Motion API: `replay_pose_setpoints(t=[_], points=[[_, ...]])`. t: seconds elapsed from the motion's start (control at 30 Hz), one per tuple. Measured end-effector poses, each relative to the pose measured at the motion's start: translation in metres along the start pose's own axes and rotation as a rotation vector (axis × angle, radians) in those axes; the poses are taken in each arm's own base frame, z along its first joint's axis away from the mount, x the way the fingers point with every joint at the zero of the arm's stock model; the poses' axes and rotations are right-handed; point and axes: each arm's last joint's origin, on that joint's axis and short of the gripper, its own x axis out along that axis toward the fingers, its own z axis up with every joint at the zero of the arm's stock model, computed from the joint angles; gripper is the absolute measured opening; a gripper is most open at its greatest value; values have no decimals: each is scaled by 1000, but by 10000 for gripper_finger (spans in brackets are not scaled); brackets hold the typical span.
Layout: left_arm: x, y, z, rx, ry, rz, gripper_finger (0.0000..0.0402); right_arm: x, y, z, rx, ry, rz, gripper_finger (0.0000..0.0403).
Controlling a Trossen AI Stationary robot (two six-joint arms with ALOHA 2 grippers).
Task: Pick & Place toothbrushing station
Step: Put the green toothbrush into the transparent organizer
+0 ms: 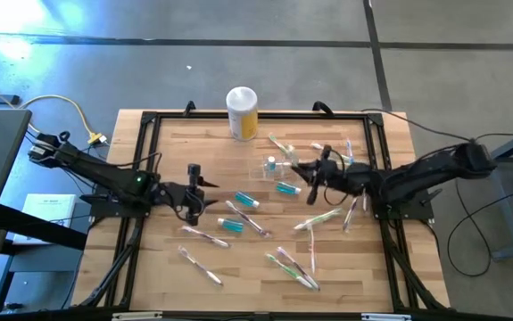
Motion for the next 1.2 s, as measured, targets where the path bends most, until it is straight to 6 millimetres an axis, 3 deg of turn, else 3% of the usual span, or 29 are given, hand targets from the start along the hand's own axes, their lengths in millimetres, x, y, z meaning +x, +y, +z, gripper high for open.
replay_pose_setpoints(t=[0.3,0.77,1.03,1.2], points=[[5,-8,-1,-20,-133,-125,203,18,-30,-12,10,-143,37,15],[9,-15,-12,-71,-219,-190,203,35,-58,-37,11,-163,-15,15],[9,-16,-13,-79,-233,-187,203,44,-74,-76,70,-66,-51,15],[9,-16,-13,-83,-233,-187,203,49,-75,-87,72,-29,-83,15]])
